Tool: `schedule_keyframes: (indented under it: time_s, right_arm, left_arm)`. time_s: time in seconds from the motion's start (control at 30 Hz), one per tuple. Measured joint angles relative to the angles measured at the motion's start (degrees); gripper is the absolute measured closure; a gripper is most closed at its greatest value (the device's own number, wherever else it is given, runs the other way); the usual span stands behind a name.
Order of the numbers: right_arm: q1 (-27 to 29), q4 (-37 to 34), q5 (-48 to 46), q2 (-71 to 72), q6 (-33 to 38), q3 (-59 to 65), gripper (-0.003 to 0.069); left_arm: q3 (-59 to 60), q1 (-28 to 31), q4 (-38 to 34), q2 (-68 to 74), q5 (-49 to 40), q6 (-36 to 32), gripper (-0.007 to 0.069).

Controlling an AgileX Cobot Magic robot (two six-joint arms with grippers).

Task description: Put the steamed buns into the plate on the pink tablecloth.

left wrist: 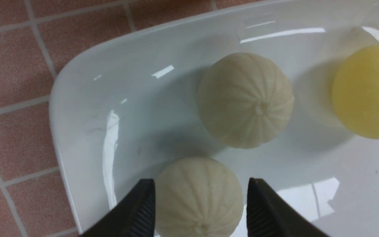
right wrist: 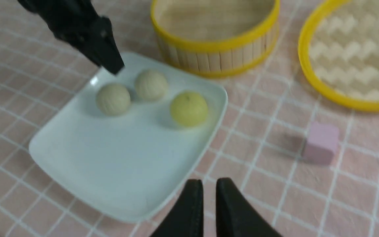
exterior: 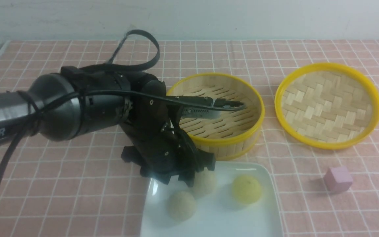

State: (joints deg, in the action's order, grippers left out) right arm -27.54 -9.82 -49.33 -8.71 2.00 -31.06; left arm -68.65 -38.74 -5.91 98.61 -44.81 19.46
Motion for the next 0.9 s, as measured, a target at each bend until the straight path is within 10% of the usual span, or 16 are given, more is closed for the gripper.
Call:
schedule_keyframes:
  time_s: [0.9]
  right_arm:
    - [0.0, -1.6, 13.4, 1.0, 1.1, 8.1, 0.0659]
  left_arm:
    - [0.0, 0.0, 6.2, 0.0, -3.9, 0.0, 0.0232]
